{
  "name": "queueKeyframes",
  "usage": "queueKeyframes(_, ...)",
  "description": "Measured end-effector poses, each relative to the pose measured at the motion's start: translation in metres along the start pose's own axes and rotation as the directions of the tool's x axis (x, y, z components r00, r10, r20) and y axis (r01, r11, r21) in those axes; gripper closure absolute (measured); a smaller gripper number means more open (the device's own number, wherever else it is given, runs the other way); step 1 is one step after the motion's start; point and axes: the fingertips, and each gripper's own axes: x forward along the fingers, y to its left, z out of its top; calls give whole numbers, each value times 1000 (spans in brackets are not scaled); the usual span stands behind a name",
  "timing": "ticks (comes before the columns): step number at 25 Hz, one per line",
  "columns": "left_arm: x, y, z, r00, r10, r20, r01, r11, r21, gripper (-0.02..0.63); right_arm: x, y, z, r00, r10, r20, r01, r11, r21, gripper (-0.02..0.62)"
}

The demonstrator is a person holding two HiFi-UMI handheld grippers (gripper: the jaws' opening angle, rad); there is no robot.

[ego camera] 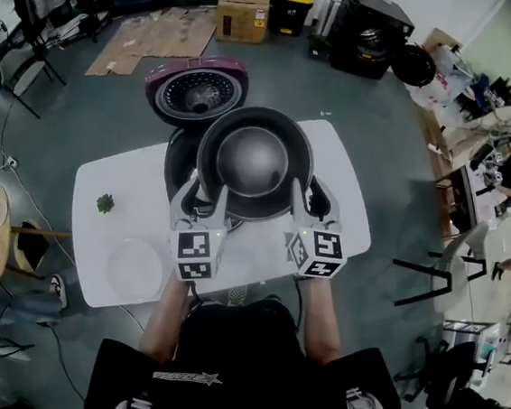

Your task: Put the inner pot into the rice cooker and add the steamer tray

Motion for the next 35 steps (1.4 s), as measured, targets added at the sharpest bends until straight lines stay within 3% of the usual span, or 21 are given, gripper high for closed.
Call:
queueKeyframes(14, -7, 96, -15, 986, 160, -46, -163, 985, -55, 397, 79, 80, -15, 984, 162, -73, -162, 987, 18, 477)
queueKeyframes(21, -4, 121, -45, 977, 178, -115, -188, 979, -85, 397, 99, 101, -46, 969, 195, -154, -191, 981, 36, 471)
queueKeyframes(35, 26, 129, -98, 954, 141, -266, -177, 977, -117, 397, 126, 96, -102, 927, 172, -335, -168, 985, 40, 465)
